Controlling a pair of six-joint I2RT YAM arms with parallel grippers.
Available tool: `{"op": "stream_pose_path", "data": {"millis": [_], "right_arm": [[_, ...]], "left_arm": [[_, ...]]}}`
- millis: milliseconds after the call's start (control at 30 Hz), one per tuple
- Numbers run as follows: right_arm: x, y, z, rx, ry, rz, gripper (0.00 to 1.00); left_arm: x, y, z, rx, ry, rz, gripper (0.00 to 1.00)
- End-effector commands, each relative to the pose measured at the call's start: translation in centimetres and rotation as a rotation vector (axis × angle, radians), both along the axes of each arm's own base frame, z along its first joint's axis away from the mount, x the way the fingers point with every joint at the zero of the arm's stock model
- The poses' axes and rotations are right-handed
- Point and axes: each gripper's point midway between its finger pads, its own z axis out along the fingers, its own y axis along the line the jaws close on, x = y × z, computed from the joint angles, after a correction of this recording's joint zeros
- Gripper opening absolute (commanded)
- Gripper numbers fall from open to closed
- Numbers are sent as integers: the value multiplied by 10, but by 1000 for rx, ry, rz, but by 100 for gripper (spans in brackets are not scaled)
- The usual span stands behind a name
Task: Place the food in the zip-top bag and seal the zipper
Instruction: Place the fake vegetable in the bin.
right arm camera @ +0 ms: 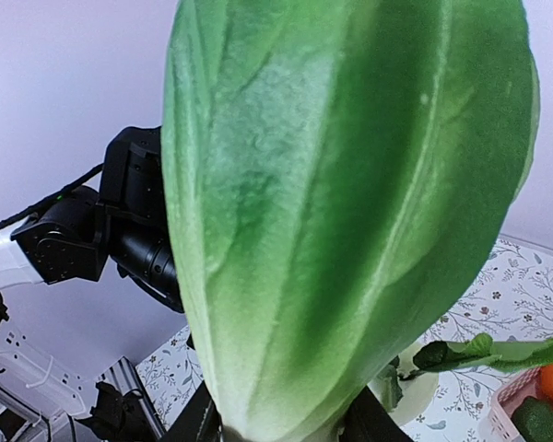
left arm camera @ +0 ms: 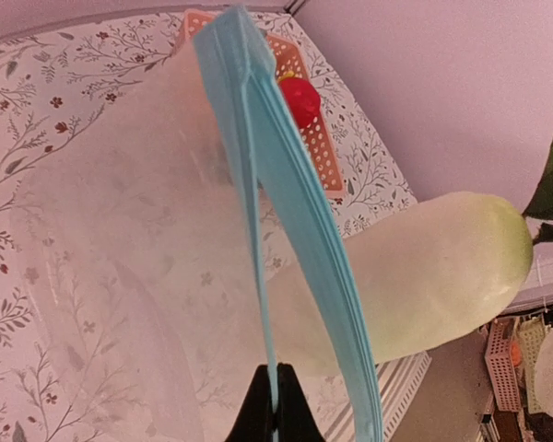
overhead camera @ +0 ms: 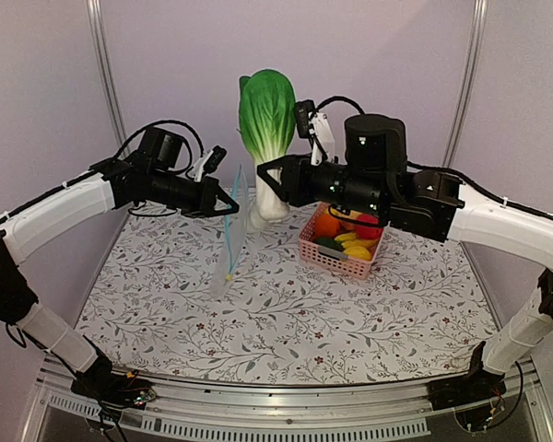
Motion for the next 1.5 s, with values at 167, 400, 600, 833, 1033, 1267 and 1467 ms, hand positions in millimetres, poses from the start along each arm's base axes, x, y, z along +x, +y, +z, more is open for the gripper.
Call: {"op": "stream_pose_path", "data": {"millis": [167, 400, 600, 833, 1033, 1267, 1467], "right_arm": [[5, 9, 29, 40, -117, -59, 29], [31, -26, 9, -69, -122, -260, 29], [69, -66, -12, -120, -84, -389, 29], [131, -107, -53, -152, 11, -475, 27], [173, -146, -117, -170, 179, -533, 25], [202, -176, -186, -152, 386, -548, 23], [216, -179, -221, -253, 418, -594, 25]], "left_arm": [[0, 3, -8, 11, 34, 3, 0], [-1, 3, -3, 6, 22, 1, 0], [-5, 8, -1, 17, 5, 5, 0], [-8, 11, -3, 22, 6, 7, 0], [-6, 11, -18, 56, 46, 7, 0], [-7, 13, -18, 66, 32, 2, 0], [-6, 17, -16, 100, -4, -14, 0]]}}
